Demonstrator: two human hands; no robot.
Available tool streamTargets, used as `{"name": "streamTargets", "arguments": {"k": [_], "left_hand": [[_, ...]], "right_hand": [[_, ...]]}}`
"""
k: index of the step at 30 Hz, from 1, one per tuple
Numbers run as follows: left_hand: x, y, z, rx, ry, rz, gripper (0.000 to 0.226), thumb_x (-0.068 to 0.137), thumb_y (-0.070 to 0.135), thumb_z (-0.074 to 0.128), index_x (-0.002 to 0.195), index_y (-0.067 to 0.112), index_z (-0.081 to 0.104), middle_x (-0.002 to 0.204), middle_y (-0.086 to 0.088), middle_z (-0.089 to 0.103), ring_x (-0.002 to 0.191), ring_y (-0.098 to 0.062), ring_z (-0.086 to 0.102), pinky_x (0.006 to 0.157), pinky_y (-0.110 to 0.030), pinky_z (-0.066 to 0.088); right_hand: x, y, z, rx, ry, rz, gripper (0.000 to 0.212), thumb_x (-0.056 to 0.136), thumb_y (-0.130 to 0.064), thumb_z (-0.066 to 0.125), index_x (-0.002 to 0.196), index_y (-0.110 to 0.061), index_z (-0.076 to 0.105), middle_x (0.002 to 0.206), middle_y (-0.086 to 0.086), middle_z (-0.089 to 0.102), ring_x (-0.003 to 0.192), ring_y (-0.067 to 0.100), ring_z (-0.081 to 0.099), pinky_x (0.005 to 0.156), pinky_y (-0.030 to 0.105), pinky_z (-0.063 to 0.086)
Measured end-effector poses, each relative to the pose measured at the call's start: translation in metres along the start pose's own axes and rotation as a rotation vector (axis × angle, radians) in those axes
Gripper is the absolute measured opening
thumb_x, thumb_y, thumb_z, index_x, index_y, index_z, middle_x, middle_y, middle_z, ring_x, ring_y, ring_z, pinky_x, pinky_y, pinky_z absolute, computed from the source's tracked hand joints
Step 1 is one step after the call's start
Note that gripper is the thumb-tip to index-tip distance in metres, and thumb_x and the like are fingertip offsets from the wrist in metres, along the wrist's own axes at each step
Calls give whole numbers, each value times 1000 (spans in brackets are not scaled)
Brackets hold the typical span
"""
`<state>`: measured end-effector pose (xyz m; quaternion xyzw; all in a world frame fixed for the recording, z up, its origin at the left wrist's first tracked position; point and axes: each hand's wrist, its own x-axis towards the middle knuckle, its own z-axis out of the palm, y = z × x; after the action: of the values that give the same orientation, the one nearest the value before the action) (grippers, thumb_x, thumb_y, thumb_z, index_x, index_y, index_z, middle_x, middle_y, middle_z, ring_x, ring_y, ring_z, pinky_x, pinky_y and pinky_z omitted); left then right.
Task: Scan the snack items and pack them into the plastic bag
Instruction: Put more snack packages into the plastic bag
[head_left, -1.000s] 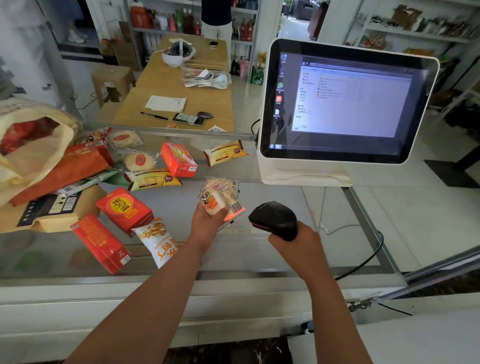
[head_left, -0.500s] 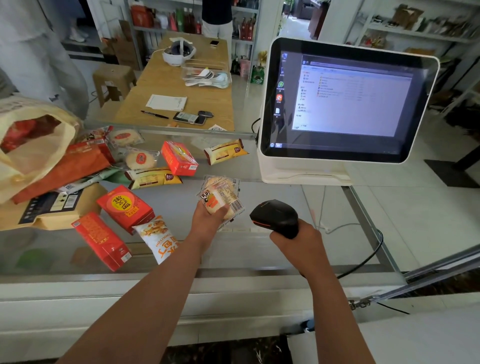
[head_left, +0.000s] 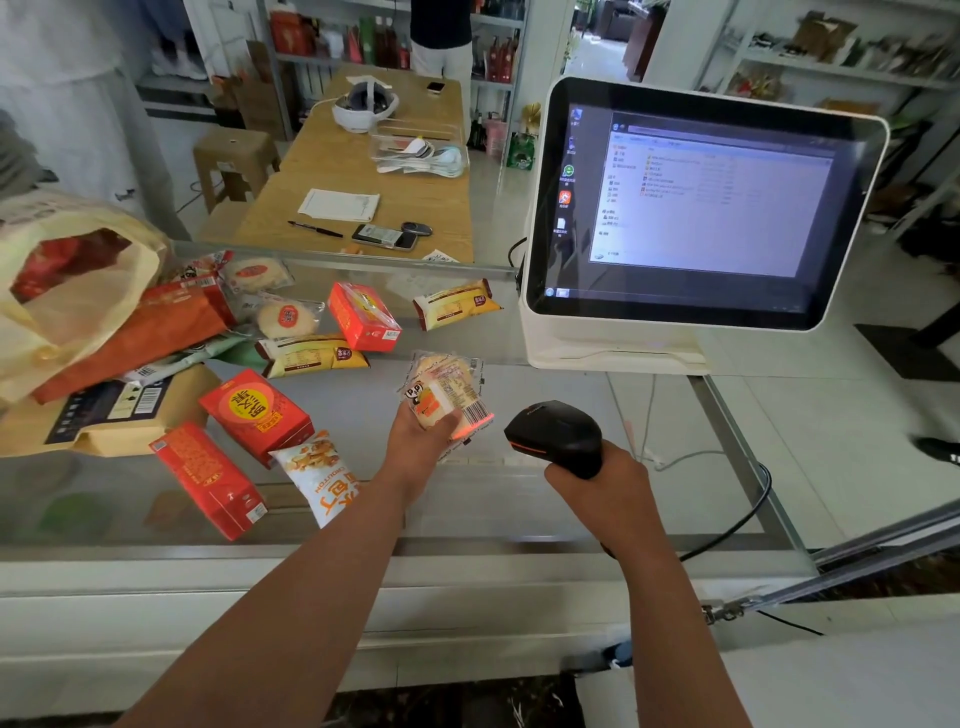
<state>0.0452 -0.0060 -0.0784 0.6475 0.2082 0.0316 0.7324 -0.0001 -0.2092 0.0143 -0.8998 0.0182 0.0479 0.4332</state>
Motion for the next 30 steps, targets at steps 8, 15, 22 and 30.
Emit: {"name": "streamTargets", "arguments": {"k": [8,15,22,30], "left_hand": [[-1,1,1,-41,-11,1,47,90,16,66,133,18,46,119,1,62,98,-10,63,71,-18,53],[1,1,1,-76,-6,-24,47,90,11,65,133,18,45,118,2,62,96,-8,63,74,-20,53],[1,2,2,-62,-1,-25,44,90,10,65,129,19,46,113,5,61,93,-4,62,69,-17,54],[0,0,3,-40,11,-36,48,86,14,71,129,16,49,120,-2,64,106,-20,64,90,-38,55]], "right_hand": [[2,2,1,-1,3,10,17,81,-18,68,75,-24,54,62,-6,53,62,6,53,60,16,39],[3,2,0,5,8,0,11,82,-17,68,81,-20,57,62,-6,54,62,6,53,60,15,38],[5,3,3,-5,7,-2,11,82,-19,68,85,-18,57,64,-8,54,64,5,53,60,14,38],[6,11,19,47,-76,66,36,82,-19,69,113,-21,51,92,-6,57,80,6,55,65,12,38]]}}
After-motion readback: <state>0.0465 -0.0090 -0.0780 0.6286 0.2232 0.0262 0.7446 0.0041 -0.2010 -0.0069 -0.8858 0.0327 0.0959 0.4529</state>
